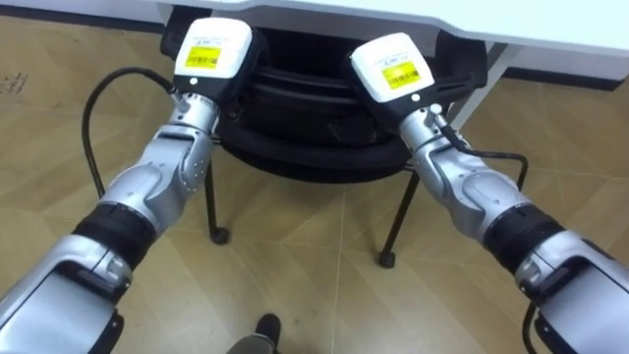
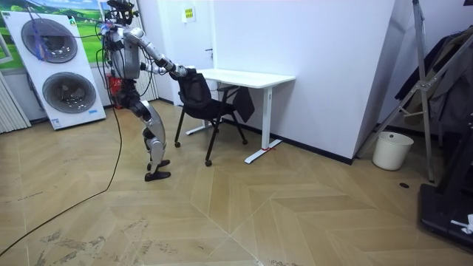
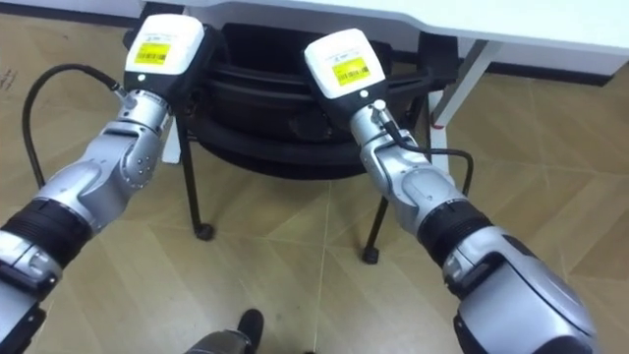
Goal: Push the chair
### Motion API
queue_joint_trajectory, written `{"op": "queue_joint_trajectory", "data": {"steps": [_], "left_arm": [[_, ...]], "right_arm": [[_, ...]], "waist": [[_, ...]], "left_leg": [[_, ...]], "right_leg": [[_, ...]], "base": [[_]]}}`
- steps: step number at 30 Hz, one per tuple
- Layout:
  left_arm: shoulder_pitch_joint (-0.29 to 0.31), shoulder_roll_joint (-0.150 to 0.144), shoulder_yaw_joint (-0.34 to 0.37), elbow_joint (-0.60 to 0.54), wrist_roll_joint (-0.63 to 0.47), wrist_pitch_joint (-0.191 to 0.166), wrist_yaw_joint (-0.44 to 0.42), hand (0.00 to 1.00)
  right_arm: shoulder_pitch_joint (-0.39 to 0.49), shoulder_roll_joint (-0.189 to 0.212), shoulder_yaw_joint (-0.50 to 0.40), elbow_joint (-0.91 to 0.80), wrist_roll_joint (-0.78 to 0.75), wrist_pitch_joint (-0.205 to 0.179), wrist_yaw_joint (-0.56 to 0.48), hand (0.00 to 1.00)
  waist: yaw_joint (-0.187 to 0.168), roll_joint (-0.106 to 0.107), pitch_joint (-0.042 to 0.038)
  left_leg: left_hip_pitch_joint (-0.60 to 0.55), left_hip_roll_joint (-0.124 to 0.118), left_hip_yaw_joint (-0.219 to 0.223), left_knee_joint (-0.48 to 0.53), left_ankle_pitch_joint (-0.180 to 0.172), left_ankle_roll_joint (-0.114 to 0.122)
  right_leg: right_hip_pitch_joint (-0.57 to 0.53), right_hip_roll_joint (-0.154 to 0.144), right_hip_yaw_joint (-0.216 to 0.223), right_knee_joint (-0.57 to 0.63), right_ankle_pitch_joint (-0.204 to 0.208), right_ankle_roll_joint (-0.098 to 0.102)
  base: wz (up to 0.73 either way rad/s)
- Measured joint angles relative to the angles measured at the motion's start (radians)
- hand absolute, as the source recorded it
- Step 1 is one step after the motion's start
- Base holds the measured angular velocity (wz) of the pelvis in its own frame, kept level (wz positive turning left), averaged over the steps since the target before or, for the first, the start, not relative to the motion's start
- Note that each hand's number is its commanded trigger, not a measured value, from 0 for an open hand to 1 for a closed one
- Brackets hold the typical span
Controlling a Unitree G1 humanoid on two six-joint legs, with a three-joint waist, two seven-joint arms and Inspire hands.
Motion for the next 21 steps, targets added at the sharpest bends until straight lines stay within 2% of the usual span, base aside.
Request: {"op": "queue_joint_trajectory", "data": {"steps": [4, 5, 6, 7, 8, 11, 14, 16, 21], "left_arm": [[0.001, 0.009, -0.001, -0.003, 0.002, -0.001, 0.001, 1.0], [-0.001, 0.011, -0.003, -0.004, 0.005, -0.002, 0.001, 0.67], [-0.001, 0.014, -0.003, -0.004, 0.005, -0.002, 0.001, 0.26], [0.0, 0.015, -0.005, -0.003, 0.005, -0.002, 0.001, 0.0], [0.004, 0.016, -0.005, -0.001, 0.005, -0.001, 0.001, 0.0], [0.005, 0.012, -0.004, -0.004, 0.005, 0.003, 0.0, 0.0], [0.005, -0.027, 0.031, -0.003, -0.004, 0.027, -0.001, 0.0], [0.005, -0.043, 0.05, -0.003, -0.012, 0.03, -0.001, 0.0], [0.003, -0.056, 0.071, -0.003, -0.019, 0.041, -0.012, 0.0]], "right_arm": [[0.0, 0.008, 0.0, 0.005, 0.002, -0.001, 0.005, 1.0], [0.0, 0.009, 0.0, 0.006, 0.005, -0.002, 0.004, 1.0], [0.0, 0.01, 0.0, 0.007, 0.006, -0.002, 0.004, 0.73], [0.0, 0.015, 0.0, 0.014, 0.007, -0.002, 0.002, 0.46], [0.0, 0.022, 0.0, 0.024, 0.006, -0.002, -0.001, 0.0], [0.0, 0.025, 0.0, 0.029, 0.007, -0.004, -0.002, 0.0], [-0.001, 0.029, -0.013, 0.029, 0.015, -0.004, 0.013, 0.0], [-0.007, 0.029, -0.016, 0.029, 0.027, -0.005, 0.025, 0.0], [-0.02, 0.031, -0.02, 0.03, 0.05, -0.008, 0.056, 0.0]], "waist": [[0.0, -0.016, -0.0031], [-0.003, -0.021, -0.0025], [-0.003, -0.024, -0.0026], [-0.003, -0.026, -0.0024], [-0.003, -0.026, -0.0024], [-0.005, -0.025, -0.0024], [0.008, -0.023, -0.0028], [0.012, -0.022, -0.0023], [0.011, -0.01, 0.0007]], "left_leg": [[0.004, -0.002, 0.003, -0.013, 0.009, 0.004], [0.007, -0.002, 0.003, -0.021, 0.014, 0.004], [0.008, -0.002, 0.003, -0.023, 0.015, 0.004], [0.014, -0.002, 0.003, -0.029, 0.017, 0.004], [0.019, -0.003, 0.003, -0.031, 0.017, 0.004], [0.021, -0.001, 0.002, -0.031, 0.017, 0.003], [0.021, 0.003, 0.015, -0.03, 0.017, 0.004], [0.021, 0.003, 0.016, -0.03, 0.017, 0.004], [0.021, 0.005, 0.016, -0.028, 0.017, 0.004]], "right_leg": [[0.007, -0.002, -0.011, -0.006, 0.002, -0.003], [0.011, -0.002, -0.017, -0.011, 0.006, -0.008], [0.012, -0.002, -0.018, -0.013, 0.007, -0.009], [0.017, -0.002, -0.019, -0.015, 0.008, -0.009], [0.023, -0.002, -0.02, -0.017, 0.008, -0.009], [0.033, 0.001, -0.03, -0.025, 0.008, -0.009], [0.035, 0.002, -0.032, -0.028, 0.008, -0.011], [0.036, 0.002, -0.033, -0.028, 0.008, -0.011], [0.038, 0.002, -0.032, -0.028, 0.008, -0.008]], "base": [[0.08], [0.12], [0.1], [0.03], [0.03], [0.09], [0.02], [0.0], [0.0]]}}
